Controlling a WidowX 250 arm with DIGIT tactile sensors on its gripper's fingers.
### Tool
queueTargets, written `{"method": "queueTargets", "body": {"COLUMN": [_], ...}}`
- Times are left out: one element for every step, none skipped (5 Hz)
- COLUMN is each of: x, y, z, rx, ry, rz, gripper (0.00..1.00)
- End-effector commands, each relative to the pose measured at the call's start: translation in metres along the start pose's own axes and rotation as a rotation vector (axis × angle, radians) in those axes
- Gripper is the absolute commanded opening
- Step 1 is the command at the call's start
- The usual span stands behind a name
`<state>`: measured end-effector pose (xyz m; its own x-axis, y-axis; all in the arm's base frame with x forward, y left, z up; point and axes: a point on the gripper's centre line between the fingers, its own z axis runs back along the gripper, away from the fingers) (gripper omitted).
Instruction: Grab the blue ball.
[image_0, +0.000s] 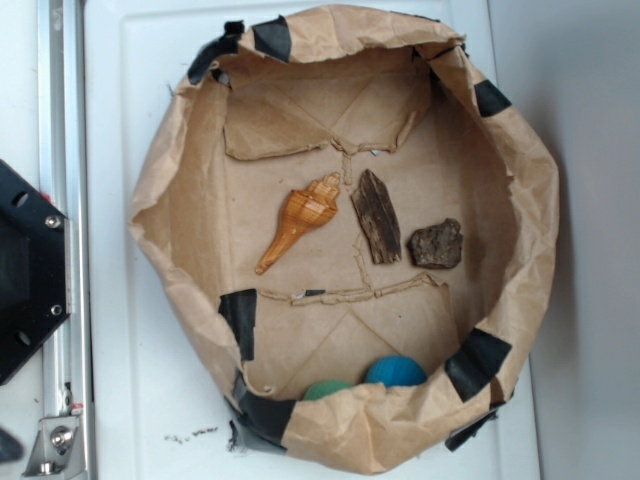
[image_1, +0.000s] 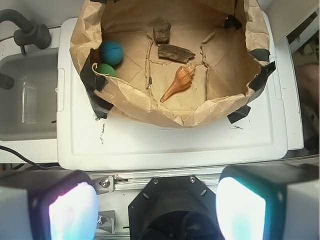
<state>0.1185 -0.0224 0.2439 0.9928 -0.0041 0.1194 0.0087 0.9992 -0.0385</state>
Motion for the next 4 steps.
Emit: {"method": "queueTargets", "body": {"x": [0.0,0.042,0.074,0.091], "y": [0.0,0.005,0.009,0.009], "z": [0.0,-0.005,-0.012,-0.028], "rx": [0.0,0.008,0.024,0.018], "ry": [0.0,-0.055,-0.08,-0.097], "rz": [0.0,-0.043,-0.077,-0.127], "gripper": [1.0,1.0,1.0,1.0]}}
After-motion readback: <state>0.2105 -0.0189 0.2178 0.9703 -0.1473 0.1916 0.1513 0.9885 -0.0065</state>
